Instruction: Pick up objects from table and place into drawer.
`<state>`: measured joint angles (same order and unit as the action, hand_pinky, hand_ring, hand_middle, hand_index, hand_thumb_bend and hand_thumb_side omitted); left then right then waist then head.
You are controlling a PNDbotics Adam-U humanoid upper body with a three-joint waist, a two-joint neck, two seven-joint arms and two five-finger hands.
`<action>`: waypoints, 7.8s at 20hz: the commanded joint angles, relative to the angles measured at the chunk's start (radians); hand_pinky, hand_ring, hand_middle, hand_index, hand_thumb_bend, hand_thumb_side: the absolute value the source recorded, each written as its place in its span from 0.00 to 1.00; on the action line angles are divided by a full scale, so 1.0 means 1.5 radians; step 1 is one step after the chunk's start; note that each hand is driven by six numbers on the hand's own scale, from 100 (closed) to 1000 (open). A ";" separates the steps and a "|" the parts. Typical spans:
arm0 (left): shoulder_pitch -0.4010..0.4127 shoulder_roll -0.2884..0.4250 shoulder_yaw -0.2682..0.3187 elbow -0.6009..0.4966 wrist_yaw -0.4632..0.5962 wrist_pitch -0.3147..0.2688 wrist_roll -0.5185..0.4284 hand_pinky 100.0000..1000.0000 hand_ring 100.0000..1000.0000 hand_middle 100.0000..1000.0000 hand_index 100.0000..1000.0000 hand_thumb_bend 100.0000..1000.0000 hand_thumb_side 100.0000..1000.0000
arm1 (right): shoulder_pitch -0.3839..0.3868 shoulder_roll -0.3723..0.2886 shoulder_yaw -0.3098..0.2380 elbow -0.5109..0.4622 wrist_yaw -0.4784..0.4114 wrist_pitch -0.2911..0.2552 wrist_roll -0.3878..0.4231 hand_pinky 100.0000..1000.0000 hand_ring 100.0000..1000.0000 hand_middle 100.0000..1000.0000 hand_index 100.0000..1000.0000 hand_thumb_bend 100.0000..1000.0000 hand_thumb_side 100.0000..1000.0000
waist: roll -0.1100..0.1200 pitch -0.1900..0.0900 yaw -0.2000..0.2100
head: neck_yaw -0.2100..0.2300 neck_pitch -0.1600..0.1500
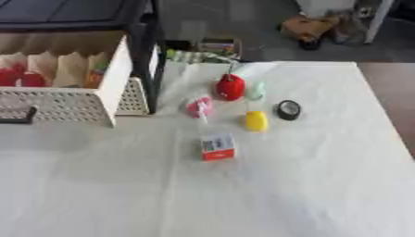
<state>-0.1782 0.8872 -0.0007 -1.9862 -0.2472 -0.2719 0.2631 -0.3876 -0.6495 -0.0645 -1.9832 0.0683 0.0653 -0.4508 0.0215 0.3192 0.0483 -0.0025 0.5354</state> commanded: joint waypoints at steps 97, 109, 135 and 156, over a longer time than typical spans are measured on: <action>-0.306 0.030 -0.118 0.178 -0.073 0.426 -0.580 0.20 0.41 0.47 0.85 0.01 0.34 | 0.038 0.048 -0.040 -0.011 -0.002 0.019 0.000 0.73 0.59 0.58 0.69 0.14 0.85 | 0.003 0.007 -0.043 | 0.059 -0.034; -0.252 0.029 -0.106 0.072 -0.062 0.406 -0.620 0.14 0.31 0.40 0.79 0.01 0.34 | 0.041 0.053 -0.042 -0.011 -0.004 0.020 0.001 0.73 0.60 0.57 0.69 0.14 0.85 | -0.004 -0.001 -0.035 | 0.041 -0.031; -0.340 0.010 -0.103 0.178 -0.098 0.423 -0.560 0.30 0.53 0.61 0.86 0.01 0.34 | 0.040 0.057 -0.044 -0.011 -0.008 0.022 0.008 0.73 0.59 0.57 0.68 0.14 0.84 | -0.001 0.013 -0.051 | 0.046 -0.050; -0.253 0.024 -0.046 -0.007 -0.107 0.384 -0.570 0.06 0.19 0.34 0.68 0.01 0.34 | 0.044 0.064 -0.049 -0.011 -0.008 0.028 0.010 0.73 0.59 0.57 0.68 0.15 0.84 | -0.006 0.004 -0.039 | 0.038 -0.040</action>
<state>-0.5516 0.8960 -0.0972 -1.9712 -0.4074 0.3097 -0.6036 -0.3161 -0.5402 -0.1251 -1.9832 0.0594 0.1071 -0.4337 0.0139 0.3506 -0.0116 0.0583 0.4738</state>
